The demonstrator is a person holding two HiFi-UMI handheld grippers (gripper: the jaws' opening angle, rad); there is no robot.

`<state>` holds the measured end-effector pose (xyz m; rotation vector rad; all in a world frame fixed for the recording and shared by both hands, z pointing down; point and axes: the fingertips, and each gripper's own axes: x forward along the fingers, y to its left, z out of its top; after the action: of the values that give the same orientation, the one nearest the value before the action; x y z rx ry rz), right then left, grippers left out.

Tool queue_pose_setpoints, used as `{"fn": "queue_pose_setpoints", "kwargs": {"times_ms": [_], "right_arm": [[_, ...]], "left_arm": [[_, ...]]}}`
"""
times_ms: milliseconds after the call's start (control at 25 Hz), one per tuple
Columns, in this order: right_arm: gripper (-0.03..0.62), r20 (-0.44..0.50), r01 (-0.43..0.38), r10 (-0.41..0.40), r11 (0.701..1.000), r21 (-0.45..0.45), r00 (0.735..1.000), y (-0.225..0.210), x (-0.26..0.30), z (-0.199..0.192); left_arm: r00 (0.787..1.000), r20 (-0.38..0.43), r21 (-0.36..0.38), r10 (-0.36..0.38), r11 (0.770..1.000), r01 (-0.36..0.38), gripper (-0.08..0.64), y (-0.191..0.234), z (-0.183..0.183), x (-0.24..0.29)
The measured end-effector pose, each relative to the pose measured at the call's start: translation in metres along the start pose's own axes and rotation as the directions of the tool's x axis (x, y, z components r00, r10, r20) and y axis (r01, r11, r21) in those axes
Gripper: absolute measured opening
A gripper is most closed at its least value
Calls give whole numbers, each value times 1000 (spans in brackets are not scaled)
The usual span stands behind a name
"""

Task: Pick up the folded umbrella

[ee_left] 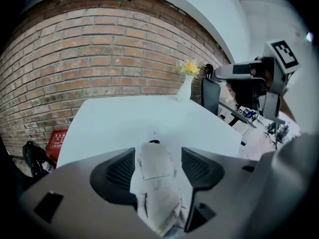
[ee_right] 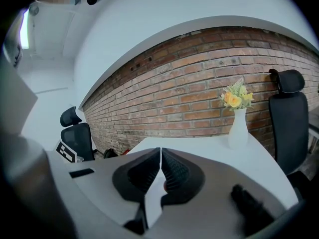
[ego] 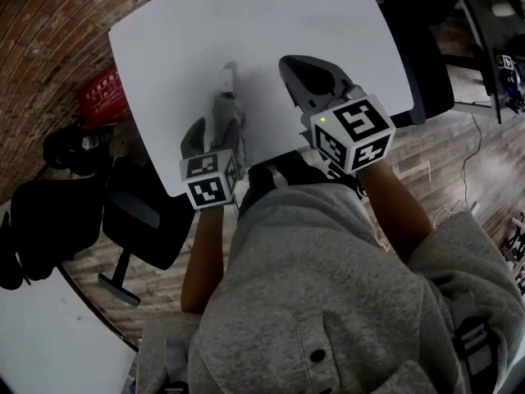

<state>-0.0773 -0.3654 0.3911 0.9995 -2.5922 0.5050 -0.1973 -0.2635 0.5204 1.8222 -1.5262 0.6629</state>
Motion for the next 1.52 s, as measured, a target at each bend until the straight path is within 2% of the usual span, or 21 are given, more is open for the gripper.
{"fn": "queue_pose_setpoints", "kwargs": {"times_ms": [280, 640, 1120, 1520], "right_arm": [[26, -29, -3, 3, 1000, 5, 1000, -2, 5, -11], [26, -63, 3, -2, 1000, 11, 998, -11, 13, -23], [25, -93, -2, 4, 1000, 26, 996, -16, 26, -31], [26, -98, -1, 4, 999, 32, 995, -17, 32, -31]], "left_arm": [[997, -65, -16, -42, 999, 41, 302, -5, -21, 21], [987, -159, -23, -30, 999, 27, 319, 1, -49, 46], [982, -185, -67, -27, 998, 14, 331, 1, -54, 51], [971, -239, -50, -28, 999, 17, 339, 0, -61, 60]]}}
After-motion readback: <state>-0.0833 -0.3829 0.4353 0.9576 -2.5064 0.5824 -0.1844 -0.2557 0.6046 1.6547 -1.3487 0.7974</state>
